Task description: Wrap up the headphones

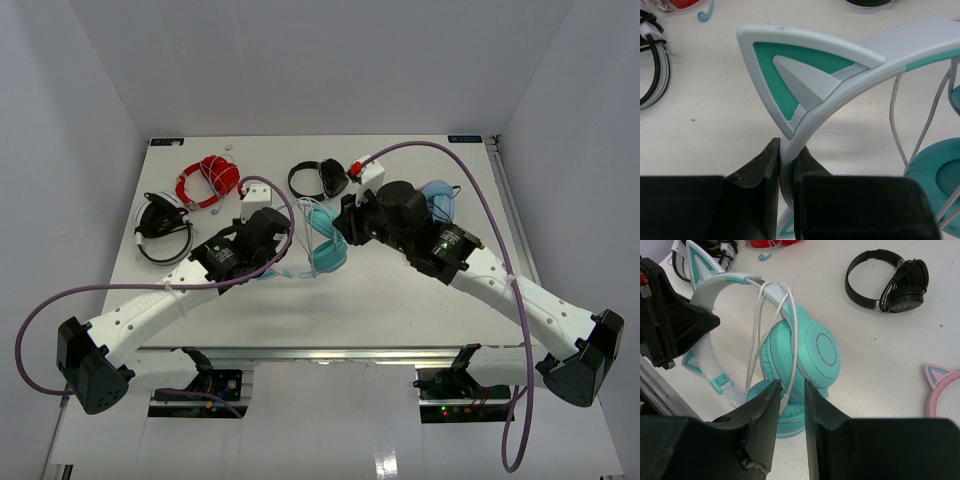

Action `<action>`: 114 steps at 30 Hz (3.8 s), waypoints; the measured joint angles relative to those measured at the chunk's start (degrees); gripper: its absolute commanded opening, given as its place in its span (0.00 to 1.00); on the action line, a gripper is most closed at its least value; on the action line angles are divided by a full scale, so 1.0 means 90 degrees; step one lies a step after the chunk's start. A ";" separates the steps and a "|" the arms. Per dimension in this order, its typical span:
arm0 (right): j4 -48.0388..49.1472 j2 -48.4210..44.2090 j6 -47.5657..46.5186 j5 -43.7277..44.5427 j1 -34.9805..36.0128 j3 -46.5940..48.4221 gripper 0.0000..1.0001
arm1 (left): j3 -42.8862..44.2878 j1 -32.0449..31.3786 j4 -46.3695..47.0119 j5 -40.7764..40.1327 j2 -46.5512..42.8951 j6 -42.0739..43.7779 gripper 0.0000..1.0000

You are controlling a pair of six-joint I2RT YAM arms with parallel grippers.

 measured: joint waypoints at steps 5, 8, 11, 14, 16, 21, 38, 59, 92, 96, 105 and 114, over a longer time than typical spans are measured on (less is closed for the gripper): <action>-0.0011 0.0000 0.0063 0.0028 0.0000 -0.0042 0.31 | 0.0000 0.0000 0.0002 0.0007 -0.0002 0.0000 0.00; -0.0026 0.0004 0.0119 0.0022 0.0000 -0.0148 0.31 | 0.0000 0.0000 0.0012 0.0007 -0.0002 -0.0002 0.00; -0.0059 0.0007 0.0184 0.0024 0.0000 -0.0247 0.32 | 0.0000 0.0000 0.0025 0.0007 -0.0002 -0.0005 0.00; -0.0098 0.0007 0.0207 0.0024 0.0005 -0.0311 0.34 | 0.0000 0.0000 0.0040 0.0007 -0.0002 -0.0007 0.00; -0.0104 0.0007 0.0224 0.0023 0.0019 -0.0339 0.34 | 0.0000 0.0000 0.0041 0.0007 -0.0002 -0.0008 0.00; -0.0101 0.0009 0.0256 0.0021 0.0060 -0.0413 0.34 | 0.0000 0.0000 0.0040 0.0009 0.0000 -0.0014 0.00; 0.0039 0.0023 0.0379 0.0081 0.0200 -0.0539 0.15 | 0.0000 0.0000 0.0073 0.0046 0.0025 -0.0063 0.00; 0.0529 -0.0080 0.0410 0.0422 0.1035 -0.1162 0.08 | 0.0459 -0.0004 -0.0378 -0.0067 0.0920 -0.0644 0.00; 0.1539 0.0346 0.0859 0.1500 0.1154 -0.1928 0.08 | -0.0022 0.0422 0.0282 0.1227 0.0760 -0.1010 0.00; 0.1604 0.0473 0.0880 0.1524 0.1149 -0.1940 0.11 | -0.0059 0.0459 0.0302 0.1295 0.0758 -0.1005 0.00; 0.1730 0.0563 0.0907 0.1549 0.1149 -0.1940 0.17 | -0.0070 0.0483 0.0324 0.1367 0.0746 -0.0981 0.00; 0.1717 0.0563 0.0928 0.1546 0.1152 -0.1940 0.27 | -0.0183 0.0483 0.0430 0.1330 0.0746 -0.1006 0.00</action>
